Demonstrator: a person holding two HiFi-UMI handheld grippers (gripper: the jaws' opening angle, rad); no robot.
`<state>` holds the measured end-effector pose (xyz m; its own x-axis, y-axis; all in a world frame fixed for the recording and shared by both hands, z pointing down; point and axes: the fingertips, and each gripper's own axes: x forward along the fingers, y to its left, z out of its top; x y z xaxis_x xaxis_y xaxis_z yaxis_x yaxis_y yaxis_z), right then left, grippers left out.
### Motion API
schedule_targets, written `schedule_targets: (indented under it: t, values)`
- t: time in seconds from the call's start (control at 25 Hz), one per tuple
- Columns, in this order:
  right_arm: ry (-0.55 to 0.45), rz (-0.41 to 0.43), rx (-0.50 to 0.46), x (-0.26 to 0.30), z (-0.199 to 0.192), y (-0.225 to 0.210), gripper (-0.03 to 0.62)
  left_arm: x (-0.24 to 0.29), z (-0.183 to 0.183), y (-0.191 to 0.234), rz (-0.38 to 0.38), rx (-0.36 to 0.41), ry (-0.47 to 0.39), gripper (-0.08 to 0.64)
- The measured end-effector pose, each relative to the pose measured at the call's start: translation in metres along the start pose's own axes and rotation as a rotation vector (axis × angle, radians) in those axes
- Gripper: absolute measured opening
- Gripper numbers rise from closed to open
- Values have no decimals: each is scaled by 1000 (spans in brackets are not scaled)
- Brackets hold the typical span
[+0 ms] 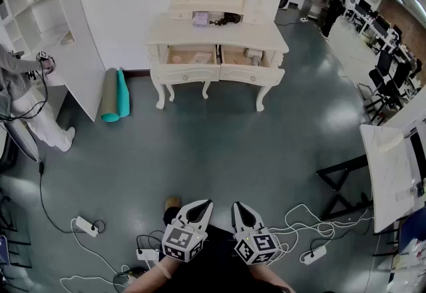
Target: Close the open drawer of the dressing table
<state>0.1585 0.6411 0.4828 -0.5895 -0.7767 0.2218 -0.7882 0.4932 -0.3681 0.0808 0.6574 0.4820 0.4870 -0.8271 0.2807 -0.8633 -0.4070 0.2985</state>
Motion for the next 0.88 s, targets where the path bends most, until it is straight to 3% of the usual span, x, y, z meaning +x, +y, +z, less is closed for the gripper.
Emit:
schedule_targets:
  t: [0.52,0.88]
  values:
    - [-22,-2,53,-19,-6,4,23,-18,-7,-7,36,20,18,15]
    - [-29,16,12,-8,-2,13,23,-21,-2,9,89,2,9,15]
